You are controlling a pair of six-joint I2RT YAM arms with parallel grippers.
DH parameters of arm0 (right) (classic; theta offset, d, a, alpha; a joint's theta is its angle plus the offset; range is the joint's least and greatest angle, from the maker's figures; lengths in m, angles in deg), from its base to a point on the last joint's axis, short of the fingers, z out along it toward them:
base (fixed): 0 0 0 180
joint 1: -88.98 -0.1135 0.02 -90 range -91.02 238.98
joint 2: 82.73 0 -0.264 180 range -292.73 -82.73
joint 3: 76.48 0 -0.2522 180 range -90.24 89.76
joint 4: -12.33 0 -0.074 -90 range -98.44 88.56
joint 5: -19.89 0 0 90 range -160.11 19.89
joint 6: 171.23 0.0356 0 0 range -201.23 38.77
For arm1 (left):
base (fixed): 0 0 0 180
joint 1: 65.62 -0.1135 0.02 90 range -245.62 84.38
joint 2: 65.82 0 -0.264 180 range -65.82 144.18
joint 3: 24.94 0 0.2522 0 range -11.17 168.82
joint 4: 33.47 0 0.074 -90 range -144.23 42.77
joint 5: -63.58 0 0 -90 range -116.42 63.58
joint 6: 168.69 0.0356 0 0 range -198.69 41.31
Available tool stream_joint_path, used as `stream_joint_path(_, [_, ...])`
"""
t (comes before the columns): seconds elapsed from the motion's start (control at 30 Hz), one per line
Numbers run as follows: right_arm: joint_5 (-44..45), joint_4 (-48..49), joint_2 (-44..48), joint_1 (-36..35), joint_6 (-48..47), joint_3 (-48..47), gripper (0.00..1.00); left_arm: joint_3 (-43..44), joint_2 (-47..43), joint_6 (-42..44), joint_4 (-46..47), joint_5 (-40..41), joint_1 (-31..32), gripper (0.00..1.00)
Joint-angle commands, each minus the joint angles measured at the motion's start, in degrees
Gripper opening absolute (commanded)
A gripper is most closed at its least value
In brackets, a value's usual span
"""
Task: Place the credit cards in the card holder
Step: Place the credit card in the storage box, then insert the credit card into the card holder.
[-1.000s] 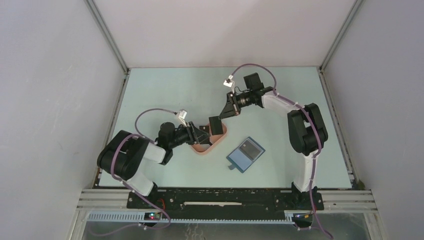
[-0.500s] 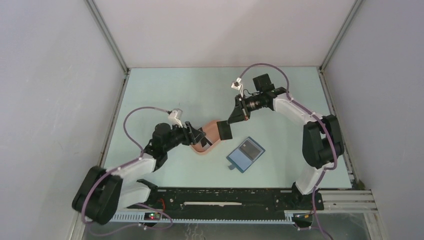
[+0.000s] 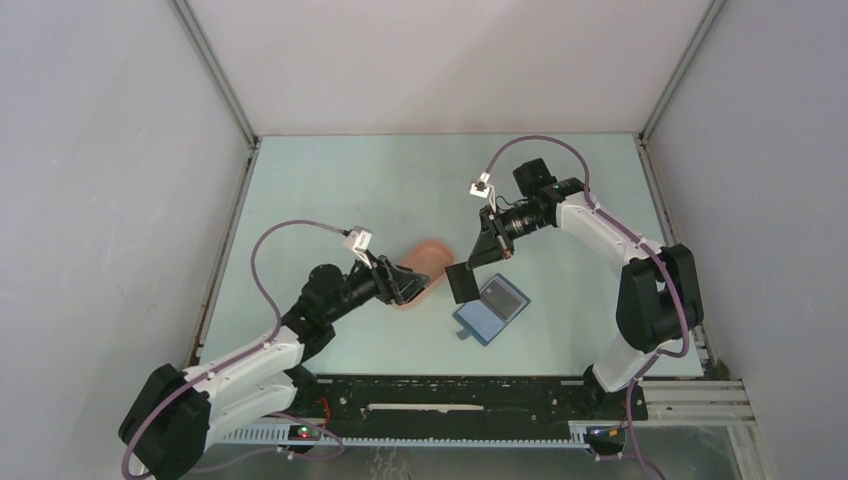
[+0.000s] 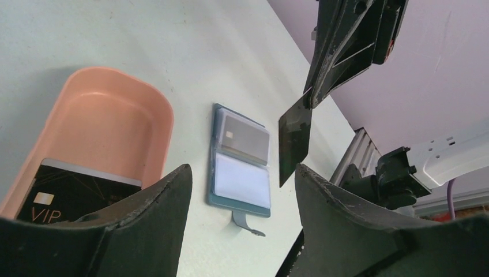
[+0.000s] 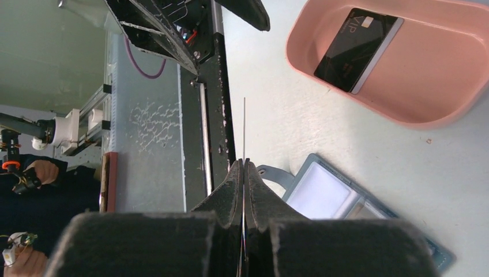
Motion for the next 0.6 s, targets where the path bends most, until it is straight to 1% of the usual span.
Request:
stream_joint_path(0.0, [-3.2, -2.1, 2.1, 0.4, -2.8, 0.1, 0.0, -1.2, -0.8, -2.4, 4.9, 0.7, 2.8, 0.7])
stream_joint_path(0.17, [-4.7, -3.8, 2.2, -0.2, -5.3, 0.0, 0.0, -1.0, 4.1, -4.3, 13.4, -3.8, 5.0, 0.7])
stream_joint_path(0.33, [-3.9, -4.7, 2.9, -1.8, -7.3, 0.0, 0.0, 2.3, 9.2, -3.4, 14.1, -8.3, 5.5, 0.71])
stream_joint_path(0.57, [-3.3, -6.6, 3.3, -2.9, -10.5, -0.1, 0.0, 4.6, 12.2, -2.2, 13.4, -12.0, 5.6, 0.66])
